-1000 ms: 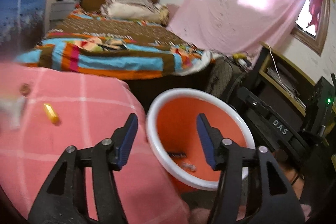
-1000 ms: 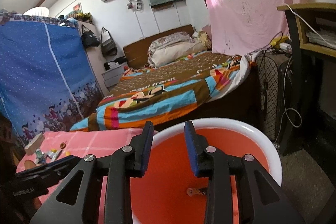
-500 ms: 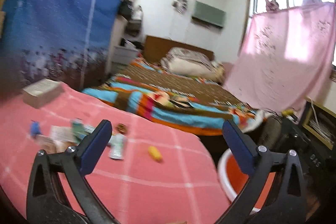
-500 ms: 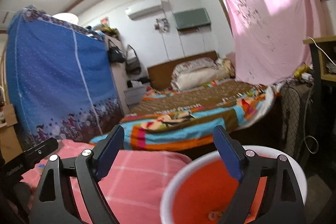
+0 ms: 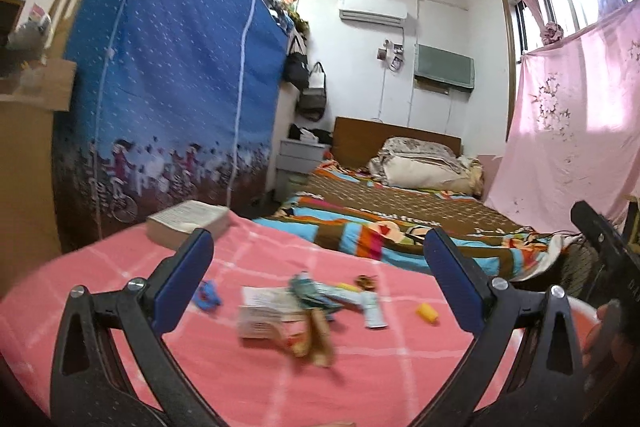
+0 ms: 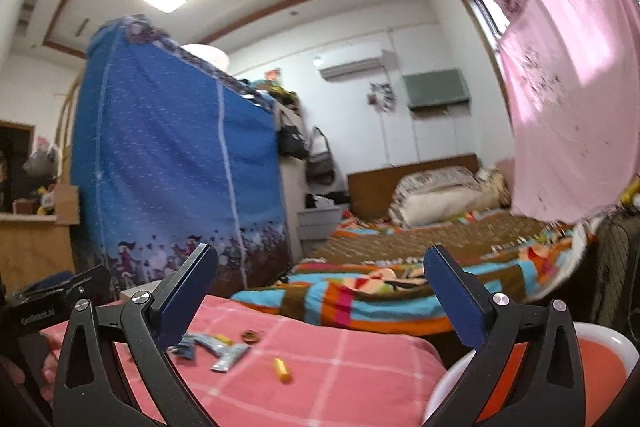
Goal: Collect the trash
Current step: 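Grasp the brown paper scrap with the left tool while the right grasps the yellow cap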
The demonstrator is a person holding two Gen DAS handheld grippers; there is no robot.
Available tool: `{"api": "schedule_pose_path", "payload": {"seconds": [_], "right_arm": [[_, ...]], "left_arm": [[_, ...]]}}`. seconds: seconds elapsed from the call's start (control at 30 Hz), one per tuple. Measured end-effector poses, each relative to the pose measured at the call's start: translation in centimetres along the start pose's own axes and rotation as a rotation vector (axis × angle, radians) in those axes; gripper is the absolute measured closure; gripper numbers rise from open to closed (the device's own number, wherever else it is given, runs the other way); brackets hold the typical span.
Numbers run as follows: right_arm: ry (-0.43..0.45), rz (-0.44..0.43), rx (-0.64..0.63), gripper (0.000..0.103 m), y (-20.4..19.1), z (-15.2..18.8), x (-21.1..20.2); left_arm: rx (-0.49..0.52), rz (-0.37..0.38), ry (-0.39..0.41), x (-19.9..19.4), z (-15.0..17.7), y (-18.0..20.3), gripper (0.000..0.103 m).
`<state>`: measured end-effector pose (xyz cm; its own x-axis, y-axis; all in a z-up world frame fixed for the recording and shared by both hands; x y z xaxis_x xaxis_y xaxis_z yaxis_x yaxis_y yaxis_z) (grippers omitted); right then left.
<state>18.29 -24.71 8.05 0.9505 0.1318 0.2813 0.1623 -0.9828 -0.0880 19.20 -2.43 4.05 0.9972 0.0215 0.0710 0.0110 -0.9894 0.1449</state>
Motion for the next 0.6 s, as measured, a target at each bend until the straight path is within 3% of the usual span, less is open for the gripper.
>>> {"api": "schedule_pose_path", "payload": {"seconds": [0.17, 0.37, 0.6], "right_arm": [[0.008, -0.038, -0.077, 0.0, -2.6, 0.8, 0.4], [-0.053, -0.051, -0.115, 0.0, -3.5, 2.7, 1.5], [-0.251, 0.0, -0.105, 0.0, -2.5, 6.6, 4.1]], "left_arm": [[0.074, -0.013, 0.015, -0.9, 1.2, -1.4, 0.0], [0.046, 0.006, -0.053, -0.1, 2.0, -1.9, 0.0], [0.021, 0.062, -0.256, 1.9, 5.1, -1.3, 0.0]]}}
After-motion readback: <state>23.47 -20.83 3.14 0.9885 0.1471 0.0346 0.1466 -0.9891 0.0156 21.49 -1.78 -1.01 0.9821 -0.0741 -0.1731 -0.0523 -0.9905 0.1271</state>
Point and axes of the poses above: each gripper's, at about its wrist camera, not at the fingertips, and x roughly the way its jaws point, y to its right, z to its underside, the point moved 7 cm from there along x, roughly the way its jaws point, and after that the axes turned 10 degrees about y, right-handed, at the moved point
